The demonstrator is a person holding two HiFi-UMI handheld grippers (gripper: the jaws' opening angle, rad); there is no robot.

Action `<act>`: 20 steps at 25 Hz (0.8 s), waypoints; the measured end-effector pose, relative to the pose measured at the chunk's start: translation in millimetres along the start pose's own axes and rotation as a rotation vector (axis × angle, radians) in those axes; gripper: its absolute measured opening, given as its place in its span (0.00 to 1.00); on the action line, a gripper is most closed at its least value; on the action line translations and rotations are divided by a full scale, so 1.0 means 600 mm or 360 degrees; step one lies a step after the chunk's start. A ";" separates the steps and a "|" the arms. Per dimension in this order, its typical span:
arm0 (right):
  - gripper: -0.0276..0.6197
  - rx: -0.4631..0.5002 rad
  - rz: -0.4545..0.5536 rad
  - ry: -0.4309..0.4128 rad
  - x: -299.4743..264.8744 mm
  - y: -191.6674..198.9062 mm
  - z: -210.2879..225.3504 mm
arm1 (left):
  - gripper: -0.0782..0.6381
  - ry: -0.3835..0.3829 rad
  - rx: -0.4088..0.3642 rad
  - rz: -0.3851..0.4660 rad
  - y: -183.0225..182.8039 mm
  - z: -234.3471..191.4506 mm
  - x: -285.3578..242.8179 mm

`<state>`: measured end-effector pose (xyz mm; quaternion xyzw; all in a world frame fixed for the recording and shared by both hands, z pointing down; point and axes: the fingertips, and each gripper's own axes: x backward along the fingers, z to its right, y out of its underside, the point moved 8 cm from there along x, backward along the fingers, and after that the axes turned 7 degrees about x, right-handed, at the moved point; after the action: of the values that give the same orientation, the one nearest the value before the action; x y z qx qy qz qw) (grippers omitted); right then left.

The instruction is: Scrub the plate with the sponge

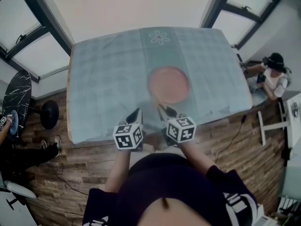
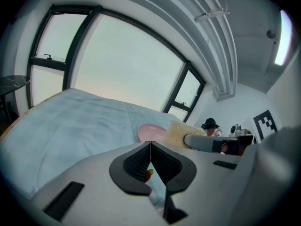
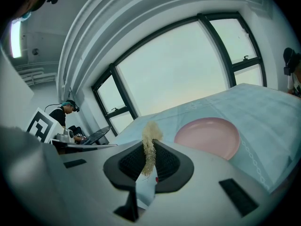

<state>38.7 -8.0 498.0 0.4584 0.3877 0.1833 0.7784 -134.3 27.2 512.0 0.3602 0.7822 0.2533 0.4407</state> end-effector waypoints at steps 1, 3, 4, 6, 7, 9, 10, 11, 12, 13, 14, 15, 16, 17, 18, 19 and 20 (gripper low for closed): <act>0.10 0.0015 0.0001 -0.0006 0.011 -0.002 0.006 | 0.12 -0.0006 0.0015 0.0009 0.005 0.011 0.000; 0.10 0.0056 0.0007 -0.0017 0.035 -0.005 0.020 | 0.12 -0.0011 0.0046 0.0031 0.015 0.036 -0.001; 0.10 0.0078 0.0013 -0.0024 0.048 -0.007 0.027 | 0.12 -0.0011 0.0059 0.0045 0.020 0.049 -0.002; 0.10 0.0118 0.0018 -0.0043 0.073 -0.011 0.039 | 0.12 -0.0014 0.0076 0.0070 0.031 0.076 -0.005; 0.10 0.0136 0.0017 -0.0051 0.085 -0.011 0.046 | 0.12 -0.0016 0.0082 0.0078 0.036 0.088 -0.006; 0.10 0.0169 0.0017 -0.0063 0.107 -0.008 0.059 | 0.12 -0.0016 0.0087 0.0090 0.047 0.113 -0.010; 0.10 0.0180 0.0018 -0.0067 0.116 -0.006 0.065 | 0.12 -0.0017 0.0088 0.0096 0.052 0.125 -0.011; 0.10 0.0188 0.0019 -0.0073 0.125 -0.003 0.071 | 0.12 -0.0020 0.0089 0.0103 0.058 0.136 -0.012; 0.10 0.0194 0.0020 -0.0081 0.134 -0.001 0.077 | 0.12 -0.0024 0.0090 0.0110 0.063 0.147 -0.012; 0.10 0.0201 0.0021 -0.0089 0.144 0.001 0.083 | 0.12 -0.0028 0.0093 0.0117 0.069 0.159 -0.012; 0.10 0.0209 0.0021 -0.0096 0.154 0.004 0.088 | 0.12 -0.0032 0.0095 0.0123 0.076 0.170 -0.012; 0.10 0.0215 0.0020 -0.0102 0.163 0.007 0.093 | 0.12 -0.0037 0.0097 0.0129 0.083 0.180 -0.011; 0.10 0.0219 0.0018 -0.0107 0.172 0.011 0.098 | 0.12 -0.0043 0.0097 0.0135 0.089 0.189 -0.009; 0.10 0.0222 0.0017 -0.0113 0.181 0.015 0.102 | 0.12 -0.0051 0.0097 0.0139 0.096 0.198 -0.008; 0.10 0.0225 0.0016 -0.0119 0.190 0.019 0.106 | 0.12 -0.0058 0.0097 0.0143 0.103 0.205 -0.006; 0.10 0.0233 0.0017 -0.0126 0.198 0.023 0.109 | 0.12 -0.0065 0.0099 0.0146 0.111 0.213 -0.004; 0.10 0.0243 0.0016 -0.0133 0.205 0.028 0.112 | 0.12 -0.0070 0.0103 0.0150 0.118 0.219 -0.002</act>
<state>169.2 40.9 477.3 0.5255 0.3655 0.1376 0.7558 4.7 80.1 499.5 0.4162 0.7622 0.2404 0.4336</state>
